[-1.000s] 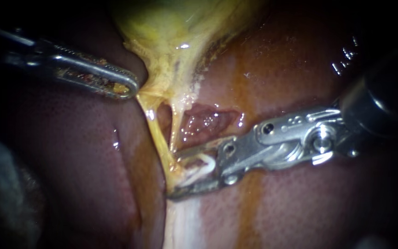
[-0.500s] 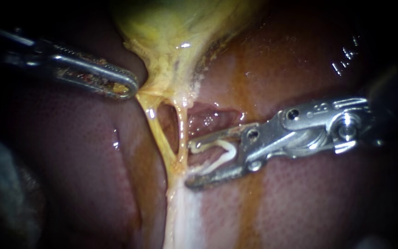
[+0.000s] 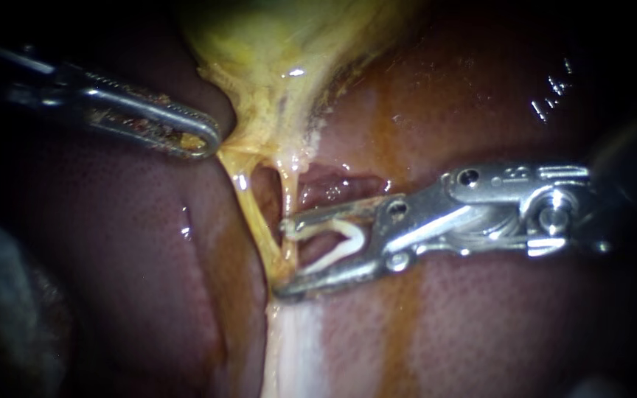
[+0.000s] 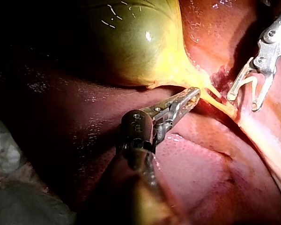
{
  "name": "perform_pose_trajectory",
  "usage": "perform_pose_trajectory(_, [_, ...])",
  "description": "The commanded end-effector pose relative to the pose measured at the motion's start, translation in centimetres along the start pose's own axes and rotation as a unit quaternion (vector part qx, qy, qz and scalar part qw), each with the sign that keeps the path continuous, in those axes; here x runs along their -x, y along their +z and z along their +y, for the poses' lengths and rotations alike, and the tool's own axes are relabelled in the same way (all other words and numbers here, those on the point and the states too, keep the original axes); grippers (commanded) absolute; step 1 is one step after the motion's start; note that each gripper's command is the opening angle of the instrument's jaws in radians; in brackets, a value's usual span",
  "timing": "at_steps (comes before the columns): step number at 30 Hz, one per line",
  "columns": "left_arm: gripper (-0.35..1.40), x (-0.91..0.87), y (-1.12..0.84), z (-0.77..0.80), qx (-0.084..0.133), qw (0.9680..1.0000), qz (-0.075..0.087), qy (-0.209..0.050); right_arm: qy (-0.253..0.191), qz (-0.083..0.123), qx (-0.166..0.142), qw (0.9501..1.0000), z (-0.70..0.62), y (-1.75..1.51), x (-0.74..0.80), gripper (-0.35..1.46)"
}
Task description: Clipping first clip left tube
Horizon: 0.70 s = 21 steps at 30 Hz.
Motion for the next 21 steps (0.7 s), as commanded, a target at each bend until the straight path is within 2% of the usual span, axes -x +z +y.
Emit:
perform_pose_trajectory(1, [-0.35, 0.00, 0.00, 0.00, 0.000, 1.0000, 0.000, 0.000, 0.006, 0.002, -0.001, 1.0000, 0.00, 0.02, 0.00, 0.39])
perform_pose_trajectory(5, [-0.35, 0.00, 0.00, 0.00, 0.000, 1.0000, 0.000, 0.000, 0.022, 0.018, -0.005, 0.9996, 0.02, 0.08, -0.01, 0.39])
perform_pose_trajectory(12, [-0.35, 0.00, 0.00, 0.00, 0.000, 1.0000, 0.000, 0.000, 0.034, 0.017, -0.003, 0.9993, 0.08, 0.11, 0.07, 0.41])
perform_pose_trajectory(21, [-0.35, 0.00, 0.00, 0.00, 0.000, 1.0000, 0.000, 0.000, 0.055, 0.011, -0.002, 0.9984, 0.23, 0.26, 0.38, 0.43])
